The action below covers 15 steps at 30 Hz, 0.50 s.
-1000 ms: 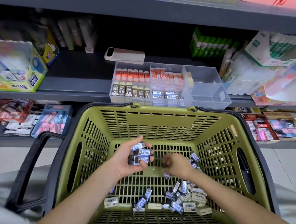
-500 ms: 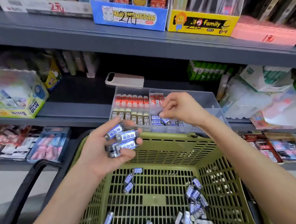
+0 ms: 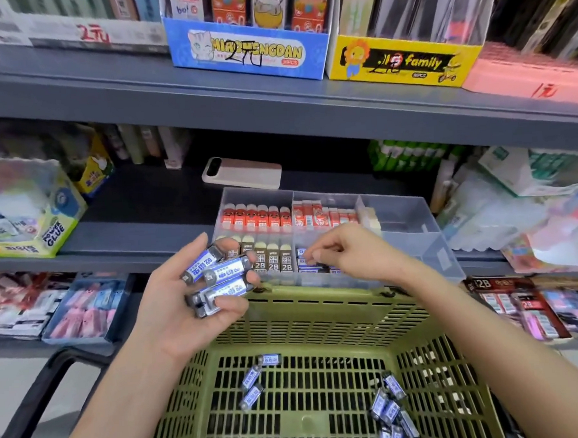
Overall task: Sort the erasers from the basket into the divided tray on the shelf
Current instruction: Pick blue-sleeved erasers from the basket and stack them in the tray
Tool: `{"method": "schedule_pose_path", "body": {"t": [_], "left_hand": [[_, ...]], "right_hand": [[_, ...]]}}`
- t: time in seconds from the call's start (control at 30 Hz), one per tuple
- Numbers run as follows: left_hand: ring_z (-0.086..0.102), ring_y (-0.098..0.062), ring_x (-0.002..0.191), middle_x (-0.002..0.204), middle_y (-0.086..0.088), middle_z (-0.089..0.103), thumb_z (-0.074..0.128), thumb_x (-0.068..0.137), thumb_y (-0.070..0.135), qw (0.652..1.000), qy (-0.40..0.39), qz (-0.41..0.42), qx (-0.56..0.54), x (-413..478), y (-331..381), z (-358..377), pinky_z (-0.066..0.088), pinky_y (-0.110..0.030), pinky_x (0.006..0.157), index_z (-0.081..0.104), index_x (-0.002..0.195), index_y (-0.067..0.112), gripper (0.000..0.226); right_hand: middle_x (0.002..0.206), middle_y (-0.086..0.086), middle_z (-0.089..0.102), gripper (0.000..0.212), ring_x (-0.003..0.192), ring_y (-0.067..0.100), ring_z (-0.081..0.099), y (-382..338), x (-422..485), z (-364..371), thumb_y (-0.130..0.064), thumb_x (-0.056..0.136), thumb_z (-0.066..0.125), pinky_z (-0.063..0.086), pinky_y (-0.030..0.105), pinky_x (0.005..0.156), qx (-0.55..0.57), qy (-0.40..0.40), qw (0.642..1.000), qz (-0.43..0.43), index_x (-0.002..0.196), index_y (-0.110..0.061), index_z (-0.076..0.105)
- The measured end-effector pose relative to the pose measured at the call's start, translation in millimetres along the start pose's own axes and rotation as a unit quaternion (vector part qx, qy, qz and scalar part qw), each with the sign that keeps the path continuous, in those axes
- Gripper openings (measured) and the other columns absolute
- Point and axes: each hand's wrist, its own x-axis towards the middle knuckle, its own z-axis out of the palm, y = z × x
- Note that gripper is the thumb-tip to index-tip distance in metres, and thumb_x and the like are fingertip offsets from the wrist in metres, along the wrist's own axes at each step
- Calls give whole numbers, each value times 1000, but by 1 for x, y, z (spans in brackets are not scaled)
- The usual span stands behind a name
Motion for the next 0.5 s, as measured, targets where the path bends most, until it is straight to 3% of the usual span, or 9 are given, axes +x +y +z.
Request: {"method": "schedule_pose_path", "body": {"t": [0.23, 0.3, 0.4, 0.5], "left_hand": [[60, -24, 65, 87, -13, 62, 73, 63, 30, 1000, 24, -2, 7, 7, 0, 5, 40, -19, 36, 70, 74, 8, 25], [59, -24, 65, 86, -13, 62, 71, 64, 31, 1000, 28, -5, 8, 8, 0, 7, 40, -20, 36, 70, 74, 8, 25], [60, -24, 65, 86, -13, 62, 70, 64, 31, 999, 33, -4, 11, 9, -1, 8, 40, -19, 36, 70, 73, 8, 25], [59, -24, 67, 88, -13, 62, 74, 62, 30, 999, 28, -4, 15, 10, -1, 10, 40, -20, 37, 70, 74, 8, 25]], "right_hand": [[88, -6, 70, 18, 88, 13, 64, 2, -4, 0, -19, 93, 55, 51, 28, 84, -4, 12, 1000, 2, 92, -13, 72], [85, -7, 70, 20, 83, 10, 65, 2, -2, 1, -21, 94, 53, 51, 21, 77, 6, -8, 1000, 5, 86, -16, 70], [81, -21, 66, 26, 73, -4, 62, 3, 0, 1, -22, 96, 50, 49, 9, 69, 26, -40, 999, 10, 88, -8, 71], [90, -18, 66, 31, 79, 5, 64, 3, 1, 1, -26, 97, 47, 52, 23, 78, 24, -56, 998, 15, 84, -9, 69]]}}
